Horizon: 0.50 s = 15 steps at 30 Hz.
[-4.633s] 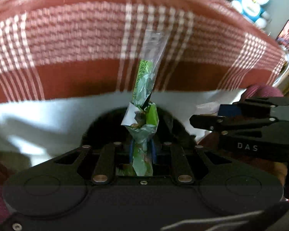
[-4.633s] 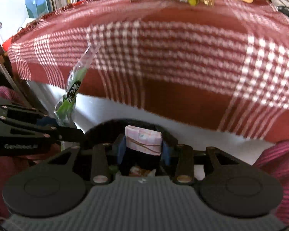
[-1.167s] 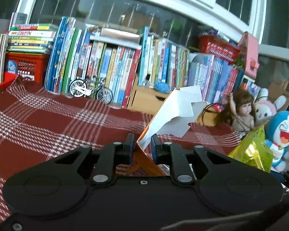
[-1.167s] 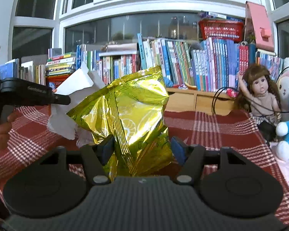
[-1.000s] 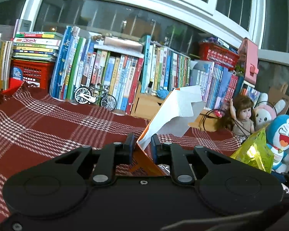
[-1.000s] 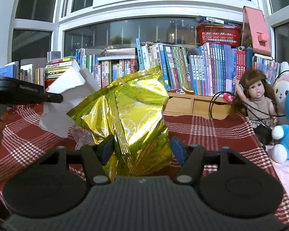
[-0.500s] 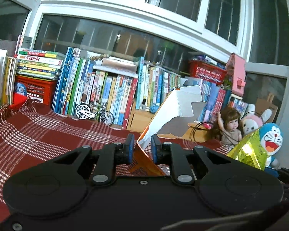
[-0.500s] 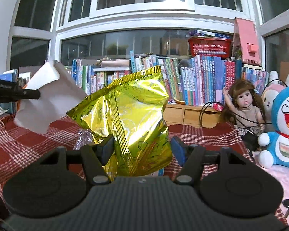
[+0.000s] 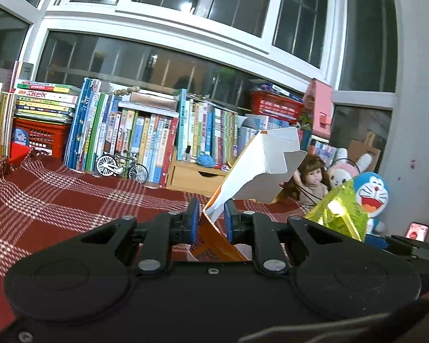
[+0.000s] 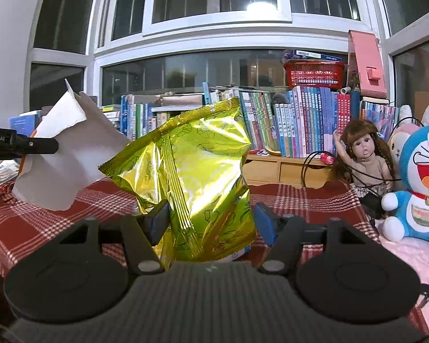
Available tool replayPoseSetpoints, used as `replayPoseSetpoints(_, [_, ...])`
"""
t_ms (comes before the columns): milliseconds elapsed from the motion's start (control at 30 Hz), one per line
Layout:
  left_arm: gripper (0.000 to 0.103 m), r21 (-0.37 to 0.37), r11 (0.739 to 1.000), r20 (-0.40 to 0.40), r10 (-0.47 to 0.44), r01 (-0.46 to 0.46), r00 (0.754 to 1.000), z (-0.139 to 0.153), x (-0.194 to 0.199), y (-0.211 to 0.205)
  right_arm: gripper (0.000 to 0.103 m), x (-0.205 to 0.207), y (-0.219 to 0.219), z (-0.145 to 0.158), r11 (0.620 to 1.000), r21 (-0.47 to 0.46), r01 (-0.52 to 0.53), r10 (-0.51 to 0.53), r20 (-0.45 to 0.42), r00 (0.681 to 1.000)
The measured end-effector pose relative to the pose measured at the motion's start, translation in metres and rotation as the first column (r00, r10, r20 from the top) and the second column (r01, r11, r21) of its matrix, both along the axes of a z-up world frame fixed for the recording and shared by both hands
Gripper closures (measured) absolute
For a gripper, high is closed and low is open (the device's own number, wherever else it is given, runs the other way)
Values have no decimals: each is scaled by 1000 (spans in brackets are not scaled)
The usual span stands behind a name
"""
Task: Collect trash
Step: 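Grasp the orange snack box with the left gripper while the right gripper grasps the gold foil bag, then lift the orange box and gold foil bag off the table toward the bin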
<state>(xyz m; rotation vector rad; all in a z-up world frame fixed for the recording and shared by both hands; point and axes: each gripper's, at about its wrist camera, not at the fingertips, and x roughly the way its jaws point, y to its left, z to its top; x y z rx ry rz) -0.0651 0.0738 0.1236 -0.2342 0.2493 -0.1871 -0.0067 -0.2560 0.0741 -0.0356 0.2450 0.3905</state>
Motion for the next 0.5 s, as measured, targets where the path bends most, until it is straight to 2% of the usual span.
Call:
replayPoseSetpoints(333, [86,39,997,20,-68,68,997,-8,-45,-20,36,-38,-3,-1,999,26,-47,47,-3,999])
replayPoseSetpoints(500, [86,42,990,1,-136,136,991,-12,-62,-32,36,-57,-1,-5,998,8,-68,68,-5,998])
